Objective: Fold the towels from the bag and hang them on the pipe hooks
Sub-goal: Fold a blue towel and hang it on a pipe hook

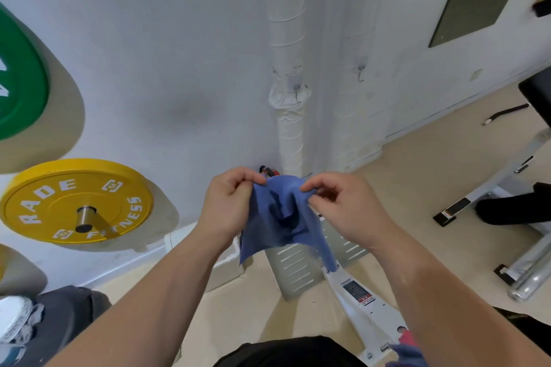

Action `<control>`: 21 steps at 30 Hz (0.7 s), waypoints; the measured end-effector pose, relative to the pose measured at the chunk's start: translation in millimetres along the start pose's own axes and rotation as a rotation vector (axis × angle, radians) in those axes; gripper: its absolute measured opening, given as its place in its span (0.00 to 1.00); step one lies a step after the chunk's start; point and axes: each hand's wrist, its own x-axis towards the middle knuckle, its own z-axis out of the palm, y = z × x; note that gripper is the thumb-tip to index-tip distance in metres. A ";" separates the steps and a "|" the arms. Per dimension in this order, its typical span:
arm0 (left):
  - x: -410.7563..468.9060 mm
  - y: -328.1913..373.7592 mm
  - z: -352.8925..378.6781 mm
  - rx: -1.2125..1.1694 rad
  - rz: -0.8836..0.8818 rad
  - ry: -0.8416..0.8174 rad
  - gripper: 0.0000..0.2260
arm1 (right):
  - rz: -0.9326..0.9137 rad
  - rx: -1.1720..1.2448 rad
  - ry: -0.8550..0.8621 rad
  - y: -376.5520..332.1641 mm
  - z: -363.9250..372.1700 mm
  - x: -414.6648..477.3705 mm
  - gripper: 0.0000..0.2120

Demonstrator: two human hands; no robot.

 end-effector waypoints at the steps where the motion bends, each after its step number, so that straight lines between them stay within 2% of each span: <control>1: -5.2 4.3 3.6 -0.015 0.024 -0.042 0.20 | -0.048 -0.008 -0.025 -6.2 2.4 -1.0 0.19; 4: -19.9 12.5 11.3 -0.085 0.057 -0.135 0.16 | -0.185 -0.059 -0.046 -16.3 7.1 1.2 0.13; 10: -34.9 8.2 14.1 -0.212 0.008 -0.237 0.13 | -0.285 -0.084 -0.001 -11.9 9.6 2.1 0.06; 16: -32.0 2.8 8.4 -0.122 -0.010 -0.200 0.14 | -0.250 -0.057 -0.118 -18.6 11.7 -0.3 0.08; 21: -39.0 14.3 8.7 -0.230 0.002 -0.322 0.11 | -0.236 0.017 0.020 -22.7 12.7 -0.1 0.15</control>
